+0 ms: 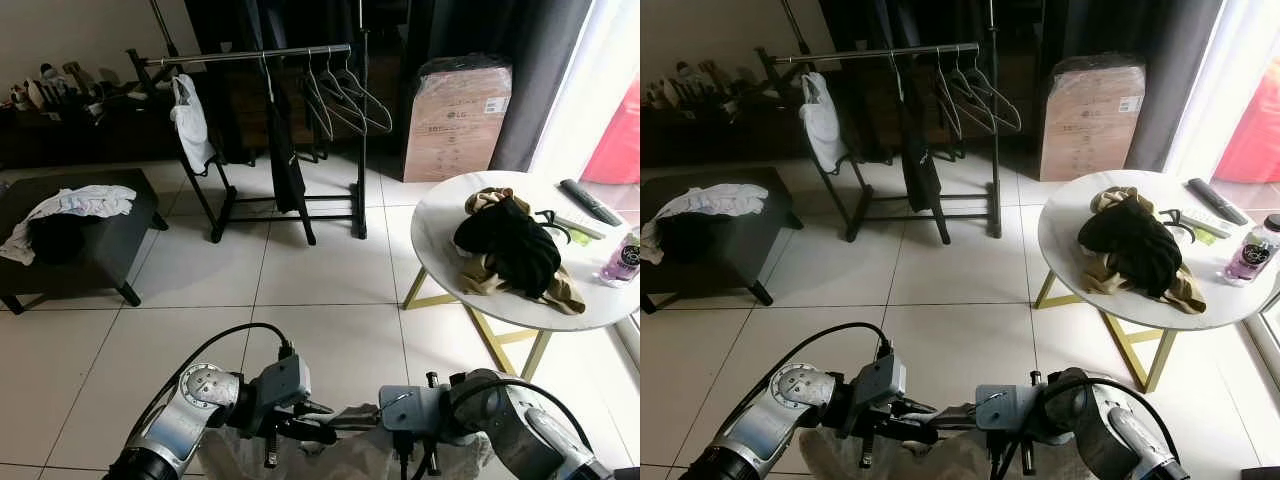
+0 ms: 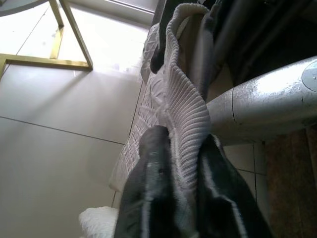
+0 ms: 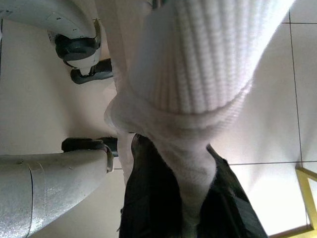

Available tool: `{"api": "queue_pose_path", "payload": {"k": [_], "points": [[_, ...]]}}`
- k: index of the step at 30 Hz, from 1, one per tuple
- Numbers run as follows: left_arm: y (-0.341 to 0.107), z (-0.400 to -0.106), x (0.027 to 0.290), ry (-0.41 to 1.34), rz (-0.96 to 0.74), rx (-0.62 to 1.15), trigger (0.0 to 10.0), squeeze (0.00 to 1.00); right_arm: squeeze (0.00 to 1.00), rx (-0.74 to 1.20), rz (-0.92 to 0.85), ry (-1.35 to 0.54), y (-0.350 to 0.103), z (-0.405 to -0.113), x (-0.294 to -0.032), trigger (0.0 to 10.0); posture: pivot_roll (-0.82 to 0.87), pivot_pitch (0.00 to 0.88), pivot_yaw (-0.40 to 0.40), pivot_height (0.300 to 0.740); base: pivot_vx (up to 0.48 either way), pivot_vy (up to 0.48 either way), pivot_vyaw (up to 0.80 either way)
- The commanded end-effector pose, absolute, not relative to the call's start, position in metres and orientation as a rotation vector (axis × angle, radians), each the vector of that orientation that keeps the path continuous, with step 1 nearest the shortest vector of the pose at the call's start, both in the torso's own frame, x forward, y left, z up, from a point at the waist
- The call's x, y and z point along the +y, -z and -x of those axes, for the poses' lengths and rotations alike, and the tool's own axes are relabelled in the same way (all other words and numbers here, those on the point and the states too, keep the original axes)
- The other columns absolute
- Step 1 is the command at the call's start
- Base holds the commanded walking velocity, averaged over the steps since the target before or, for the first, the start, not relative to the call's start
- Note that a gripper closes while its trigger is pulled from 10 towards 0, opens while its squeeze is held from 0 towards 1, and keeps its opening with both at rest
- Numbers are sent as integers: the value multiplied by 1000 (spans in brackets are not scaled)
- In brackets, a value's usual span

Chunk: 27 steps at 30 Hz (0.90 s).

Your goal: Hang hanger

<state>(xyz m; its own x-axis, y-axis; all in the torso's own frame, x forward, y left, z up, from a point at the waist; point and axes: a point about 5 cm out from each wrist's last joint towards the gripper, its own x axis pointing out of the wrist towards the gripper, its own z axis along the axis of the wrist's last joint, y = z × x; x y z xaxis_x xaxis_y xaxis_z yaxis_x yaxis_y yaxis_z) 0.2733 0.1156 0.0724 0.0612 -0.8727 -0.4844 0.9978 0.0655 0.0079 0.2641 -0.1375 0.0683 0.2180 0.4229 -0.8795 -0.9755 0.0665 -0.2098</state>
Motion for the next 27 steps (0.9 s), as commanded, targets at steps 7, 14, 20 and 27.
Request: {"api": "queue_pose_path", "payload": {"k": [7,14,20,27], "points": [[-73,-276,118,1461,-390,414,0,0,0,690,945,-1232,-76,-265,-131,10000,-131,113,79,740,0,0,0],[-73,-275,119,1464,-405,420,0,0,0,691,934,-1209,-78,-270,-137,10000,-134,113,78,740,0,0,0],[-75,-276,120,1461,-437,421,0,0,388,698,891,-1203,-75,-269,-141,10000,-135,111,77,740,0,0,0],[-75,-277,121,1451,-440,423,0,0,1000,708,846,-1191,-73,-269,-144,10000,-135,110,77,740,0,0,0]]}}
